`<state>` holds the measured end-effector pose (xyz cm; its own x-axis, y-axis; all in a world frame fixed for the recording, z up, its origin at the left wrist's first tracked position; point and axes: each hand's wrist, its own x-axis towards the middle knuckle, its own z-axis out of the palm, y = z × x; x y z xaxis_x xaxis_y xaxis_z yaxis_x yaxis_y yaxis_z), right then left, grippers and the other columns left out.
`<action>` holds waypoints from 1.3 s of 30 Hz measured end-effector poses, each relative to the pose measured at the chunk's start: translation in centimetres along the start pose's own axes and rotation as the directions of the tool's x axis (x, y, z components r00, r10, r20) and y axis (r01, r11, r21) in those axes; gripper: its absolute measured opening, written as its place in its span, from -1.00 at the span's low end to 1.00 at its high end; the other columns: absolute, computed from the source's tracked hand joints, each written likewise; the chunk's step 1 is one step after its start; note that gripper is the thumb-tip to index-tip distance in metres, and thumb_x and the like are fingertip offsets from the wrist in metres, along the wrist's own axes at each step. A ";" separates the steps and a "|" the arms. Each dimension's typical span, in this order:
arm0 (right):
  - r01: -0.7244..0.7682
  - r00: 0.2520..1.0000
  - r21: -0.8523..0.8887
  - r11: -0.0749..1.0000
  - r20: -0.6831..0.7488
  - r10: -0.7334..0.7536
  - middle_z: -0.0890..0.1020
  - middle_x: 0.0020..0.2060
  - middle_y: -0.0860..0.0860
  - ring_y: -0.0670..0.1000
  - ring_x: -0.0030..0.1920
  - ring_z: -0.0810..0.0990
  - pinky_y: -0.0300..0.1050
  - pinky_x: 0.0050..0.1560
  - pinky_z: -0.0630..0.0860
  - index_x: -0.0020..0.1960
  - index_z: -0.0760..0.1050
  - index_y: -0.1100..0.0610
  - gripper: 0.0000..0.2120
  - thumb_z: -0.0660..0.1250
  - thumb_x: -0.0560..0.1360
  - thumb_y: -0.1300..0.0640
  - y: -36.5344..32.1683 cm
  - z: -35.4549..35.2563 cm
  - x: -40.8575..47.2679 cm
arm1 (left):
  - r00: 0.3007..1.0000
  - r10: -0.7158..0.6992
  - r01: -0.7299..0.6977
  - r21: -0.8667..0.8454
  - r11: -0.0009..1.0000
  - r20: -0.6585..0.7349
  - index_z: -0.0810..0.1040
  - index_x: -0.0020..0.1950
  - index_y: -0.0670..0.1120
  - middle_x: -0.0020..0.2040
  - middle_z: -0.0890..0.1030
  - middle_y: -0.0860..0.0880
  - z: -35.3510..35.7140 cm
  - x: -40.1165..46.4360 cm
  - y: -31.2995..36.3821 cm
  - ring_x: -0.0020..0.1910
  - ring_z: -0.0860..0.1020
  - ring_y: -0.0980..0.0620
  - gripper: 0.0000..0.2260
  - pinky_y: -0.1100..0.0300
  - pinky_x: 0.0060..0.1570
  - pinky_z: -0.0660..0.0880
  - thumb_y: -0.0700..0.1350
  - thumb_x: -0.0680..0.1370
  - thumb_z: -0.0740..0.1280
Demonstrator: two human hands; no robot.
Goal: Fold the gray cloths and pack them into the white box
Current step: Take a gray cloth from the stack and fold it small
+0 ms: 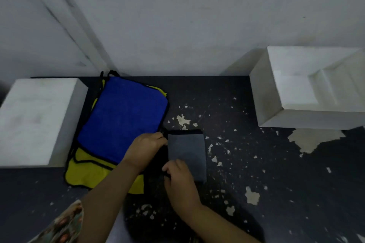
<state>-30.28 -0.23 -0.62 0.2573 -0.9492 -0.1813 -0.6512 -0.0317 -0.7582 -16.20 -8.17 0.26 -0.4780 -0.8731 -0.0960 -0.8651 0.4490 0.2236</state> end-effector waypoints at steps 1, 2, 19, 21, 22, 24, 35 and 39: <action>0.012 1.000 -0.037 0.999 0.003 -0.012 0.51 0.03 0.04 -0.08 0.06 0.42 -0.35 0.05 0.30 0.08 0.47 0.17 -0.78 0.18 0.49 0.34 0.0 0.5 0.1 | 1.000 -0.010 0.011 -0.013 1.000 0.006 0.64 -0.22 -0.08 -0.30 0.60 0.00 0.3 0.0 -0.3 -0.47 0.51 0.08 -0.73 0.33 -0.50 0.33 -0.38 0.20 0.53; 0.015 1.000 -0.059 0.998 0.003 -0.015 0.51 0.03 0.06 -0.05 0.07 0.43 -0.32 0.06 0.32 0.08 0.47 0.17 -0.78 0.18 0.49 0.33 0.1 0.9 0.3 | 1.000 -0.023 0.024 -0.030 0.999 0.014 0.64 -0.21 -0.08 -0.30 0.61 -0.01 0.6 0.0 -0.4 -0.46 0.52 0.06 -0.73 0.31 -0.50 0.36 -0.39 0.21 0.51; -0.125 0.991 0.194 0.973 0.063 0.115 0.69 -0.03 0.00 -0.21 -0.07 0.59 -0.53 0.01 0.41 0.15 0.53 0.08 -0.73 0.27 0.49 0.28 2.2 0.0 1.8 | 0.961 -0.253 0.277 -0.317 0.907 0.114 0.42 0.00 -0.06 -0.16 0.56 -0.02 1.9 2.7 -2.0 -0.21 0.52 0.04 -0.86 0.09 -0.24 0.52 -0.02 0.54 0.28; -0.164 0.984 0.215 0.963 -0.039 0.176 0.69 -0.08 0.00 -0.19 -0.11 0.59 -0.49 -0.03 0.45 0.08 0.56 0.09 -0.78 0.30 0.48 0.29 2.3 -1.5 3.5 | 0.957 -0.268 0.289 -0.330 0.898 0.108 0.43 0.09 -0.03 -0.03 0.52 -0.02 1.9 3.5 -2.1 -0.09 0.50 0.03 -0.81 0.06 -0.10 0.53 -0.03 0.52 0.32; -0.159 0.977 0.168 0.973 -0.118 0.180 0.67 -0.08 0.00 -0.17 -0.10 0.58 -0.49 -0.04 0.44 0.06 0.56 0.11 -0.80 0.30 0.48 0.30 2.5 -2.2 4.3 | 0.957 -0.268 0.288 -0.336 0.897 0.107 0.46 0.13 -0.02 0.02 0.49 -0.02 1.9 3.8 -2.1 -0.03 0.48 0.03 -0.78 0.07 -0.04 0.51 -0.04 0.51 0.34; -0.157 0.951 0.006 0.988 -0.270 0.153 0.61 -0.02 0.02 -0.10 -0.03 0.50 -0.39 0.01 0.40 0.06 0.57 0.15 -0.80 0.28 0.48 0.31 2.9 -3.4 6.0 | 0.960 -0.252 0.278 -0.330 0.902 0.121 0.50 0.17 -0.04 0.07 0.45 -0.02 2.1 4.5 -2.2 0.03 0.46 0.03 -0.73 0.11 0.02 0.48 -0.05 0.49 0.37; -0.258 0.963 -0.498 0.828 -0.069 0.259 0.40 0.18 0.21 0.15 0.22 0.35 -0.07 0.19 0.41 0.26 0.40 0.21 -0.62 0.18 0.47 0.43 4.3 -5.1 10.5 | 0.977 -0.158 0.180 -0.158 0.971 0.144 0.51 0.16 -0.08 0.16 0.44 -0.05 2.6 5.7 -1.8 0.16 0.36 -0.03 -0.77 0.09 0.08 0.44 -0.09 0.51 0.31; -0.297 0.947 -0.479 0.826 -0.035 0.319 0.46 0.14 0.23 0.17 0.16 0.44 -0.08 0.16 0.43 0.13 0.51 0.26 -0.68 0.16 0.45 0.46 3.6 -6.0 11.2 | 0.988 -0.119 0.127 -0.074 0.989 0.103 0.48 0.15 -0.05 0.16 0.42 -0.02 2.5 5.4 -1.4 0.18 0.30 -0.03 -0.77 0.11 0.12 0.29 -0.08 0.50 0.27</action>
<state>-34.03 -12.81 -1.63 0.0103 -0.9200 -0.3917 -0.9563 0.1054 -0.2726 -17.96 -13.07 -3.01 -0.3844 -0.8963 -0.2210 -0.9052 0.3189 0.2809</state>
